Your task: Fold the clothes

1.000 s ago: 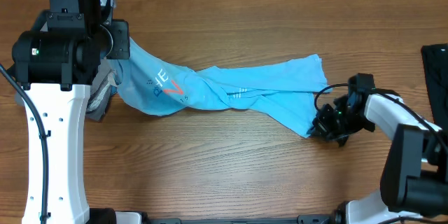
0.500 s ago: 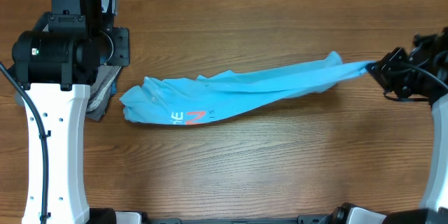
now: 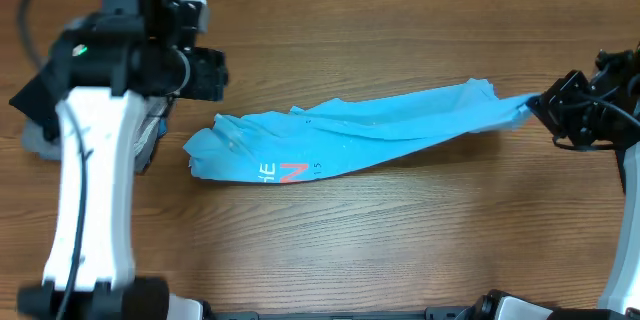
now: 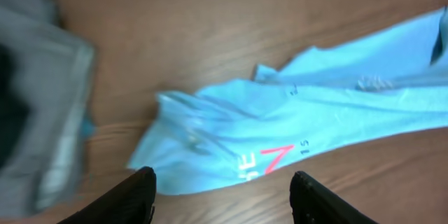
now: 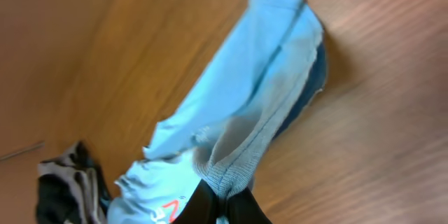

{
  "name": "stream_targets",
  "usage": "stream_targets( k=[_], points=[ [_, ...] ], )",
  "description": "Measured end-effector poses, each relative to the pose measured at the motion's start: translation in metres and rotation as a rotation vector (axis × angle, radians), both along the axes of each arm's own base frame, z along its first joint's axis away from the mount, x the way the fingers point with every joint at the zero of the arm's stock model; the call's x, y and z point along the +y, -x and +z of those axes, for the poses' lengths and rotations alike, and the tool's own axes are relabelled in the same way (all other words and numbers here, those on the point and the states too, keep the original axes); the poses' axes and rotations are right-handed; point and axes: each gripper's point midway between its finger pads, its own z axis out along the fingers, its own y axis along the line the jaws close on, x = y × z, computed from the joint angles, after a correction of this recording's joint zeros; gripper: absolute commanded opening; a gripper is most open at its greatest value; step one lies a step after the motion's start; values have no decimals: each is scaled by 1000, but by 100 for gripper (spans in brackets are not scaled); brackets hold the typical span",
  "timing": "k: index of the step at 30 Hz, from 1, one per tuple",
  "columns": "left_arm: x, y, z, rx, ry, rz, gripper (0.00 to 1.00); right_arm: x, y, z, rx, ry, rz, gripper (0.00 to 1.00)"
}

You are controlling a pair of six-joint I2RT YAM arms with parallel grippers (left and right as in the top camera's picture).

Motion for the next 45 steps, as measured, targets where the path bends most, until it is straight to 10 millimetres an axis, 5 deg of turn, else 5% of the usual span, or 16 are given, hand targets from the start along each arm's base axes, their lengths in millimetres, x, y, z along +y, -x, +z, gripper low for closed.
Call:
stream_targets(
  k=[5, 9, 15, 19, 22, 31, 39, 45],
  points=[
    [-30, -35, -82, 119, 140, -64, 61, -4, 8, -6, 38, 35, 1, 4],
    [-69, -55, -128, 150, 229, -159, 55, -6, 8, -6, 41, 48, 6, 4],
    [-139, -49, -169, 153, 166, -377, 58, -7, 8, -7, 42, 58, 7, 4],
    [-161, -38, -186, 149, 42, -475, 56, -7, 8, -7, 41, 61, 9, 4],
    [-164, -33, -199, 160, -30, -512, 53, -8, 8, -7, 43, 67, 8, 4],
    [-140, -14, -221, 278, -143, -515, 5, -10, 9, -8, 47, 80, 5, 5],
    [-120, 20, -221, 438, -195, -501, 4, -17, 10, -10, 61, 115, -10, 5],
    [-120, 52, -198, 590, -141, -481, 11, -24, 9, -11, 60, 157, -28, 5]
  ],
)
